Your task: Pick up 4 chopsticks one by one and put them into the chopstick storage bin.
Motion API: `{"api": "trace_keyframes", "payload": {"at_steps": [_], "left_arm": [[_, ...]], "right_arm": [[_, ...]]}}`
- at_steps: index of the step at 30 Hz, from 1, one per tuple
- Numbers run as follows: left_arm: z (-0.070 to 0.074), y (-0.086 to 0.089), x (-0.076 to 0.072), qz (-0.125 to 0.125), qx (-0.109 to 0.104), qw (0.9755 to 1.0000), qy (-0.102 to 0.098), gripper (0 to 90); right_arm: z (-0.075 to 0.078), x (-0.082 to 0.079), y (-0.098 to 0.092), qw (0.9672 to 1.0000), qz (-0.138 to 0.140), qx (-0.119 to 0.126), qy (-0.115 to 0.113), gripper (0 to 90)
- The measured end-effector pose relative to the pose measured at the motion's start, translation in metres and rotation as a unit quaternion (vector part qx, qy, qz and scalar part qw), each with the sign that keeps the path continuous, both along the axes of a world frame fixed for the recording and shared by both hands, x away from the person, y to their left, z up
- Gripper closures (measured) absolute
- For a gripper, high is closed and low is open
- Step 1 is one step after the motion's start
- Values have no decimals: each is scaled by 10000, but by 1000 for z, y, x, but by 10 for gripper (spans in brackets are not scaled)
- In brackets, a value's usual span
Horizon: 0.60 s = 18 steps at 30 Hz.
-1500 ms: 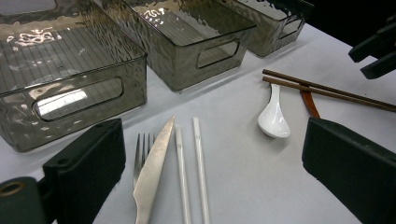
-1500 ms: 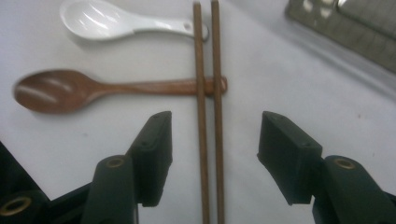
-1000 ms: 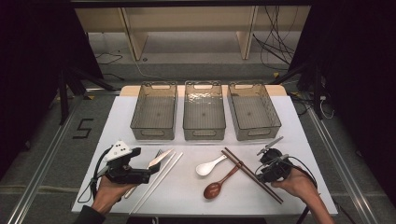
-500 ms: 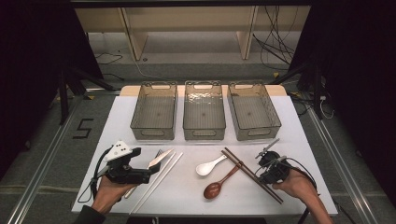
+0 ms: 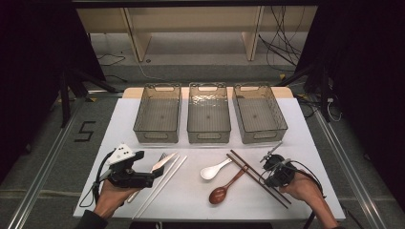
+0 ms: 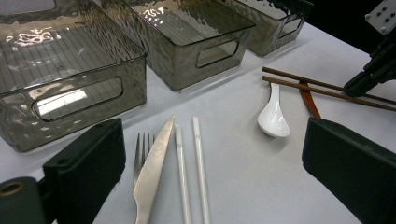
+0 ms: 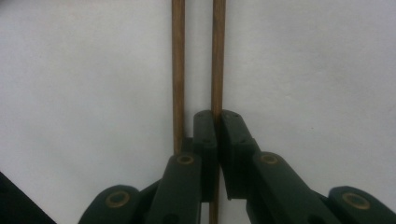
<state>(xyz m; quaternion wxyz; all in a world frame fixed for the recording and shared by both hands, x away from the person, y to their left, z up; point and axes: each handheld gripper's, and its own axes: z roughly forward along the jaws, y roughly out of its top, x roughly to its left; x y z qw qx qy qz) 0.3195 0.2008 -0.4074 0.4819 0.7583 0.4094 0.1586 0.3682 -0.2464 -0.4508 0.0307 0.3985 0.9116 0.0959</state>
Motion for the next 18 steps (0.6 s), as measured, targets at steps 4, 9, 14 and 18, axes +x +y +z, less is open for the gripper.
{"api": "trace_keyframes", "payload": {"at_steps": [4,9,14,18], "left_arm": [[0,0,0,-12,10,10000,20,55],[-1,-1,1,-35,57,10000,57,55],[-2,-2,7,-125,128,9995,263,55],[-1,-6,10,-309,253,9987,330,56]], "right_arm": [[6,-1,-3,9999,5,49,-96,865],[22,-5,-1,9988,176,178,-417,865],[35,-14,21,9950,698,261,-662,865],[39,-22,41,9912,1076,286,-721,864]]}}
